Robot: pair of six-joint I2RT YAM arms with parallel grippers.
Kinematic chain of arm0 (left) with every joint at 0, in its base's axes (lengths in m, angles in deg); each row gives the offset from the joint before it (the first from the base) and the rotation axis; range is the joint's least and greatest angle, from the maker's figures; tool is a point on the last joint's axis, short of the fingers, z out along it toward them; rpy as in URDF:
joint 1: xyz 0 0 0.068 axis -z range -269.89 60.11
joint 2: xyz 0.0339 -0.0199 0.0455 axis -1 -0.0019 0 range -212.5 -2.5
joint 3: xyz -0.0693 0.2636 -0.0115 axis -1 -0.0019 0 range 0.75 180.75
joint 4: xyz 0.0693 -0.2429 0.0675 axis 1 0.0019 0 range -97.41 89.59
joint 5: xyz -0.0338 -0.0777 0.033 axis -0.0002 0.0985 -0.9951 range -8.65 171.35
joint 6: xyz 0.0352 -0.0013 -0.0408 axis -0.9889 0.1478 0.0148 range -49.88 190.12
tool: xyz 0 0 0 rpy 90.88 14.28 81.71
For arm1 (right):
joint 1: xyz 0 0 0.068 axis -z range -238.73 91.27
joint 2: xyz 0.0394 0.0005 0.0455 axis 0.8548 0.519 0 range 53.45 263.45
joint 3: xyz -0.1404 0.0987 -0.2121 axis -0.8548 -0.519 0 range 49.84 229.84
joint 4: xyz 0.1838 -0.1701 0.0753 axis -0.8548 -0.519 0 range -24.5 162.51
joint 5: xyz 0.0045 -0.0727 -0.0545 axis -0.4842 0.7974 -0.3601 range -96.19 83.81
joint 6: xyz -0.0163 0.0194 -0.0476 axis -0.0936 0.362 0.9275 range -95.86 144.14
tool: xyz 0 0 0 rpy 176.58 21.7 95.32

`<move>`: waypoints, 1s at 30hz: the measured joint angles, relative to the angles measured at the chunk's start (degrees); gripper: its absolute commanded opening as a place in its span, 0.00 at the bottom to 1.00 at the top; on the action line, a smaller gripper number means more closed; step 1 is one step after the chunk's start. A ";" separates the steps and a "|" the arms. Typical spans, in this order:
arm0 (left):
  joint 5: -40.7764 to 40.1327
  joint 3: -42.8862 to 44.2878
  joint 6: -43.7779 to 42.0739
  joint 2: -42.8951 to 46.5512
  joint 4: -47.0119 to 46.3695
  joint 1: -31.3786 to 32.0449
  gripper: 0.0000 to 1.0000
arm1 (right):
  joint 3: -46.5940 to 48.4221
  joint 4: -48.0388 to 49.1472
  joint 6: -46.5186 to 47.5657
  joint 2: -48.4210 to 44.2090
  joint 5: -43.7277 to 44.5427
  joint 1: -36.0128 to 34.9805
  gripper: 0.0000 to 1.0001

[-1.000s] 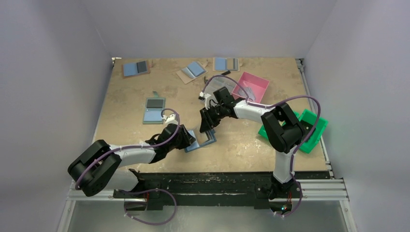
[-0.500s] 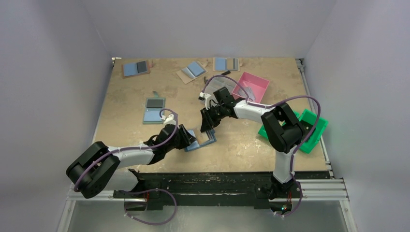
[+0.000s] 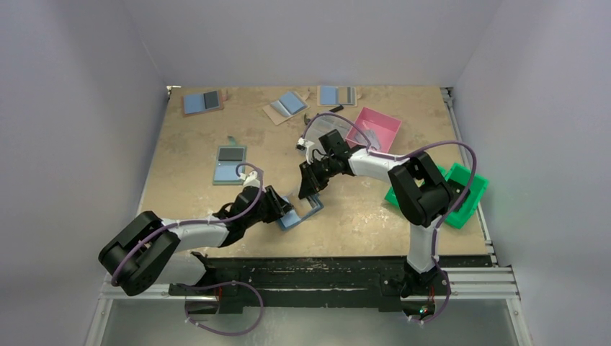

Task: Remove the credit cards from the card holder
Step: Remove the credit card from the card holder.

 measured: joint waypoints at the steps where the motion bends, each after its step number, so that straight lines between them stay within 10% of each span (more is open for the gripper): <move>1: 0.15 -0.20 0.07 0.00 -0.20 -0.13 0.33 | 0.00 -0.13 0.09 0.04 -0.85 0.13 0.27; 14: 1.92 -3.17 3.26 0.00 -5.57 -1.73 0.59 | 0.00 -0.37 0.15 0.72 -10.86 0.35 0.34; 30: 2.99 -11.26 14.78 1.03 -18.47 -4.02 0.64 | 0.00 -2.05 3.06 1.55 -12.44 -1.84 0.39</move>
